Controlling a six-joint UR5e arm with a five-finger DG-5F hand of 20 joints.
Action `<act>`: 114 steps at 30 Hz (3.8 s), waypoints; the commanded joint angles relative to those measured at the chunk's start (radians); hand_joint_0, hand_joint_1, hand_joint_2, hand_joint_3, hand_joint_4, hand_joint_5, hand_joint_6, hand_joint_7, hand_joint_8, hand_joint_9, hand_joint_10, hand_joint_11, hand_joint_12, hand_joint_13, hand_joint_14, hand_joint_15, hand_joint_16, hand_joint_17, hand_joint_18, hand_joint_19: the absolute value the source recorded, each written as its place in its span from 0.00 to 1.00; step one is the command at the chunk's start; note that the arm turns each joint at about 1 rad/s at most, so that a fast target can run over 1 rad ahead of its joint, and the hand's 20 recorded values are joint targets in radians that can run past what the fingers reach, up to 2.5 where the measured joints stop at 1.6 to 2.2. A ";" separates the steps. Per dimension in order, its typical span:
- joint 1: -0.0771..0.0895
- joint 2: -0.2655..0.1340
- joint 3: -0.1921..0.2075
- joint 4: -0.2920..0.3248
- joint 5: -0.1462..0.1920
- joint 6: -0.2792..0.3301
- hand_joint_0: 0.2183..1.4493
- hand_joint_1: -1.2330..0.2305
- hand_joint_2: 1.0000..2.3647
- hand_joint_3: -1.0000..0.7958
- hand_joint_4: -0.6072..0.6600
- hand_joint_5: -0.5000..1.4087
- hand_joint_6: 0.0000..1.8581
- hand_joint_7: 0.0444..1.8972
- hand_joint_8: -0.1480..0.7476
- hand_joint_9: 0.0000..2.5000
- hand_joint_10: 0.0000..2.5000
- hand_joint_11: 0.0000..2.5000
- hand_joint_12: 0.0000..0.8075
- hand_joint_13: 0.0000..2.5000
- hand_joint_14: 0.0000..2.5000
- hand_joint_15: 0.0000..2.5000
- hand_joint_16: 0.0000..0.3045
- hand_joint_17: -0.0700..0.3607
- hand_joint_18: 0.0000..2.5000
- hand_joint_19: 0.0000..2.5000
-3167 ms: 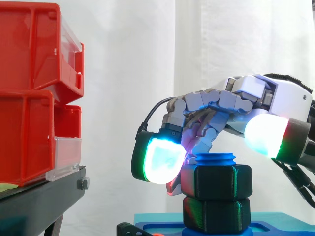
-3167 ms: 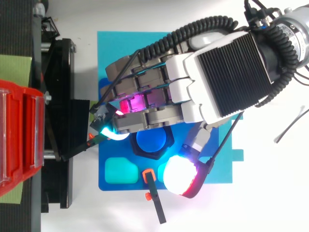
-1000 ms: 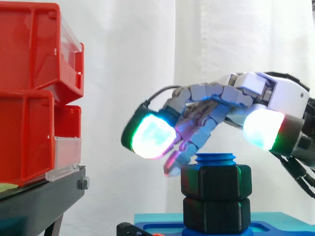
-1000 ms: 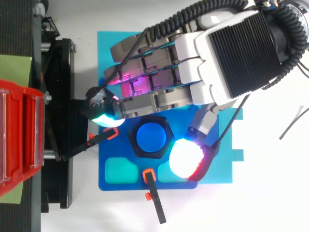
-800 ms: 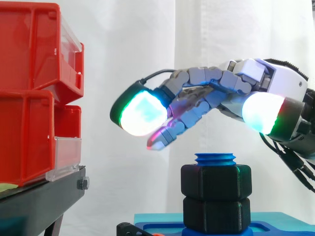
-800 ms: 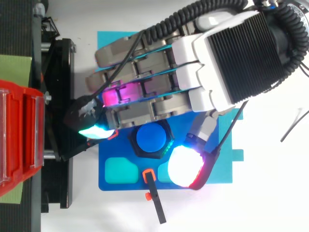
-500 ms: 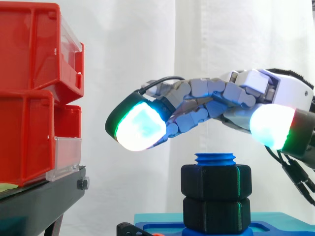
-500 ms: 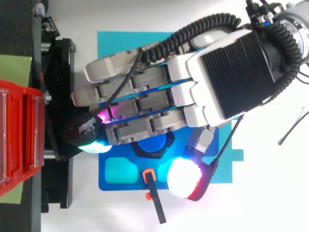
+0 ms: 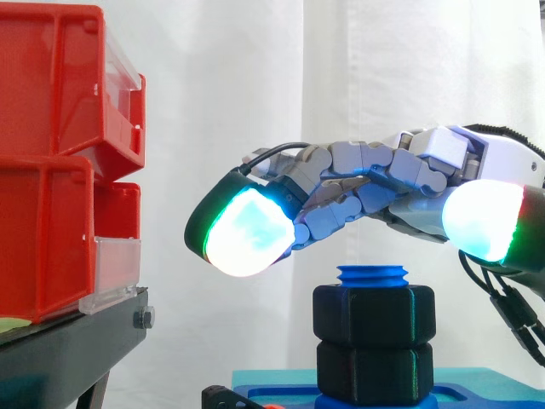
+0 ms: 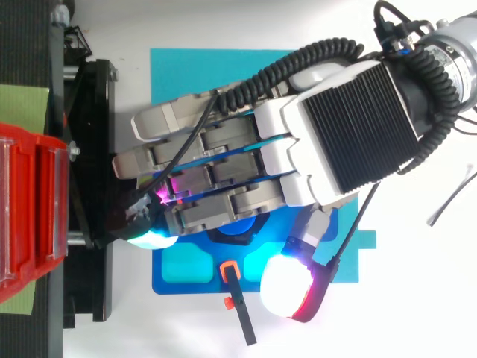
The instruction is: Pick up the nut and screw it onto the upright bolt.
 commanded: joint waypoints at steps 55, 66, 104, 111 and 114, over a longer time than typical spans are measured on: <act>-0.041 0.000 0.000 -0.134 -0.063 -0.068 0.20 0.78 0.00 0.28 0.66 0.25 0.27 0.61 0.43 0.31 0.00 0.00 0.32 0.24 0.00 0.00 0.10 0.32 0.11 0.00; -0.038 0.000 0.009 -0.105 -0.077 -0.061 0.19 0.78 0.00 0.28 0.67 0.24 0.27 0.48 0.43 0.30 0.00 0.00 0.33 0.23 0.00 0.00 0.11 0.34 0.11 0.00; -0.068 0.000 0.033 -0.098 -0.142 -0.048 0.20 0.78 0.00 0.28 0.67 0.24 0.27 0.47 0.42 0.30 0.00 0.00 0.32 0.24 0.00 0.00 0.11 0.34 0.12 0.00; -0.081 0.000 0.035 -0.098 -0.155 -0.048 0.20 0.77 0.00 0.28 0.67 0.24 0.27 0.49 0.42 0.30 0.00 0.00 0.32 0.24 0.00 0.00 0.11 0.34 0.12 0.00; -0.086 0.000 0.035 -0.099 -0.160 -0.048 0.20 0.77 0.00 0.28 0.68 0.24 0.27 0.50 0.43 0.31 0.00 0.00 0.32 0.24 0.00 0.00 0.11 0.34 0.12 0.00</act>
